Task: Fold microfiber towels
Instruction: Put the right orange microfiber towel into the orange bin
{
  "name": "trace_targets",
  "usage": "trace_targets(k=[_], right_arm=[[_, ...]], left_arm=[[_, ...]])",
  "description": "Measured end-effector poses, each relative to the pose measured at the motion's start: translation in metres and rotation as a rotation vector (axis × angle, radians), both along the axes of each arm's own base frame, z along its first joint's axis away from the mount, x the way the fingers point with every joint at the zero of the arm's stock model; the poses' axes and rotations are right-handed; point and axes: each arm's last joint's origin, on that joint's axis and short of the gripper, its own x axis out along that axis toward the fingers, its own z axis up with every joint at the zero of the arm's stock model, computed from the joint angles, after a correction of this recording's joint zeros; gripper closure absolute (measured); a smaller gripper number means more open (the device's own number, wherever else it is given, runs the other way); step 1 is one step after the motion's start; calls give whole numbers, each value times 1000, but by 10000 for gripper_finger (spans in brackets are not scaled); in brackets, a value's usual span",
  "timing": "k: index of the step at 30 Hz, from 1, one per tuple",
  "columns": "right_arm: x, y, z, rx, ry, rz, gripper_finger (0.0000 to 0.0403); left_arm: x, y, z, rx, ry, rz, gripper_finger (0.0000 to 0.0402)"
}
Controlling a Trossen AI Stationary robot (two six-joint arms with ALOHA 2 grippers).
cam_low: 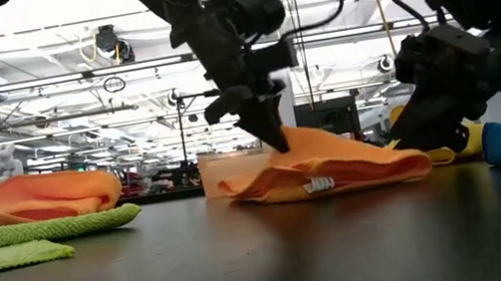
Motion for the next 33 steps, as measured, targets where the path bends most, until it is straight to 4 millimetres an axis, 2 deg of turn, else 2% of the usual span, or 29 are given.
trace_targets(k=[8, 13, 20, 30, 33], right_arm=[[21, -2, 3, -23, -5, -1, 150], [28, 0, -4, 5, 43, 48, 154], [24, 2, -8, 52, 45, 52, 232], [24, 5, 0, -6, -28, 97, 387], [24, 4, 10, -34, -79, 96, 394]], left_arm=[[-1, -8, 24, 35, -88, 12, 398], [-5, -8, 34, 42, -102, 46, 397], [-12, -7, 45, 58, -99, 86, 397], [-16, -7, 44, 49, -64, 127, 399], [-20, -7, 47, 53, -41, 144, 399]])
